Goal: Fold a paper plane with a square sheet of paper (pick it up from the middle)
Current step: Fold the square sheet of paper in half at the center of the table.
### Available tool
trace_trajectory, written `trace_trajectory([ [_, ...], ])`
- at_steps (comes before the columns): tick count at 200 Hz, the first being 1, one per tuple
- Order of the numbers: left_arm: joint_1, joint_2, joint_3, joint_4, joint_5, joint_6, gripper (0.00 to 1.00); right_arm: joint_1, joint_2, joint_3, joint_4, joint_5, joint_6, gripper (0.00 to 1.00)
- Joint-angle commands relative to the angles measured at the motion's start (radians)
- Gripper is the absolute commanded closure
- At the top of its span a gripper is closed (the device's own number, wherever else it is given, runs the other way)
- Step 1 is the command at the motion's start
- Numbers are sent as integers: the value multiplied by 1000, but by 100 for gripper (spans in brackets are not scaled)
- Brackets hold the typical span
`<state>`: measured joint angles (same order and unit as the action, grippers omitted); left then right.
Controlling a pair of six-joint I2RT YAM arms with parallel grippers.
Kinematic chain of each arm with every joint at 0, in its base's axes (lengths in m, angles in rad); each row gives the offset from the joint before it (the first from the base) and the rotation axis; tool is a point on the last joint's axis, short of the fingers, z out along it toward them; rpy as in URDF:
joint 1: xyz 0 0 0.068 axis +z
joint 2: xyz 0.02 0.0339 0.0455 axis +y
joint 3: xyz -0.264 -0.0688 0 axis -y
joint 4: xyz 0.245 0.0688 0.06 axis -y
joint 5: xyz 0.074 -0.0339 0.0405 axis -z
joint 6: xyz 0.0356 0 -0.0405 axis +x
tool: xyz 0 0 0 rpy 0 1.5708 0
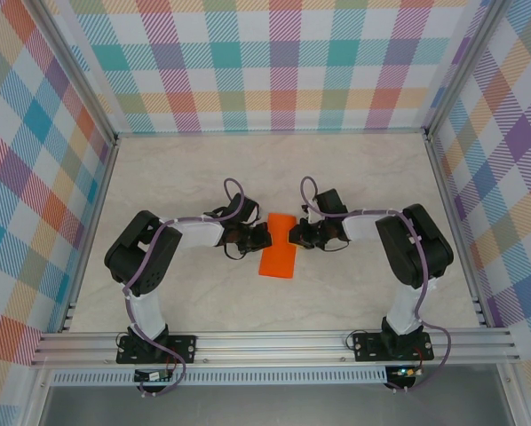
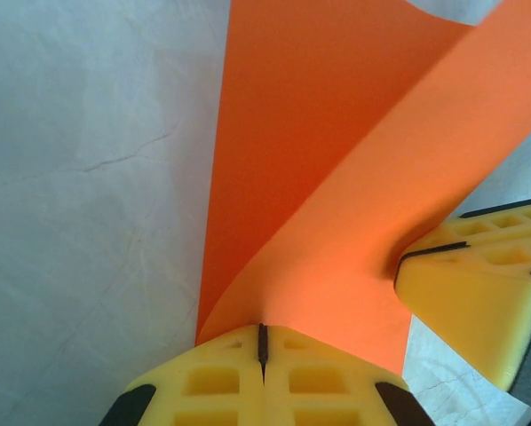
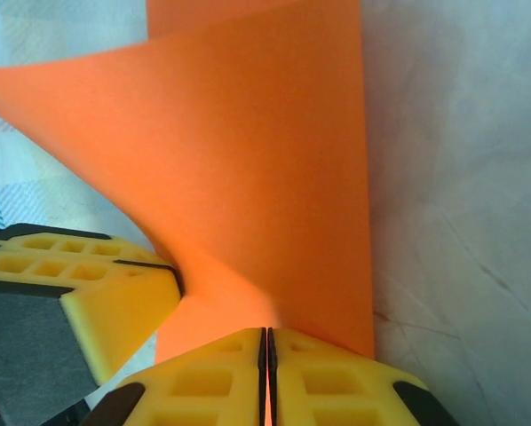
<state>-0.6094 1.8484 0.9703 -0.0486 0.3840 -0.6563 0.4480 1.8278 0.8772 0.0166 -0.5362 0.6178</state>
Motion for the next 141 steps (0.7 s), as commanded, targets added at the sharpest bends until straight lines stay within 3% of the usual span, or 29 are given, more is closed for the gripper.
trace_trajectory([
  [1,-15,33,-47,-103,-41,28,100,-22,-47,51,-26,-36,-30,88],
  [50,-15,34,-43,-106,-43,29,100,-54,24,68,-17,-56,-39,88],
  [111,-14,35,-47,-106,-42,29,100,-54,101,59,-43,13,-47,88],
  [141,-15,35,-47,-111,-43,31,100,-54,61,82,-75,5,-46,88],
])
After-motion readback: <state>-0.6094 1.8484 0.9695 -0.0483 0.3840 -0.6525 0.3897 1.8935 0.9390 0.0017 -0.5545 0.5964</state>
